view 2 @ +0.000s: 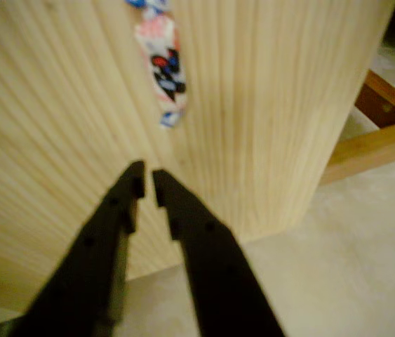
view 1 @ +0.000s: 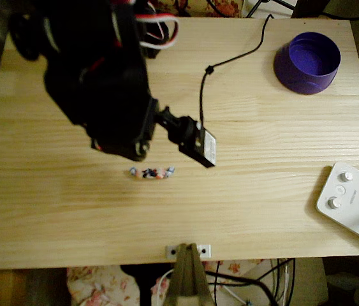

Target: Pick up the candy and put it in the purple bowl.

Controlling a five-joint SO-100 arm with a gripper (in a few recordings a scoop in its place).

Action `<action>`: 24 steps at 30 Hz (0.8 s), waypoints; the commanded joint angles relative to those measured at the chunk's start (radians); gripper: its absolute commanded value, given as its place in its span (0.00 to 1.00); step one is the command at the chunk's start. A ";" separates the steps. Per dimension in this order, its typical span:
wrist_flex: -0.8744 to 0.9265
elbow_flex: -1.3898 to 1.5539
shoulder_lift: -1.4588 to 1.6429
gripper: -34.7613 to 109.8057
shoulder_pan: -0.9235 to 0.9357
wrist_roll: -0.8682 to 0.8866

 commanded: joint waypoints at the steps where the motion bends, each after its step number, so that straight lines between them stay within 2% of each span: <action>1: 0.064 -0.137 -0.020 0.27 -0.037 0.009; 12: 0.172 -0.187 -0.086 0.36 -0.063 0.034; 24: 0.186 -0.301 -0.259 0.39 -0.040 0.086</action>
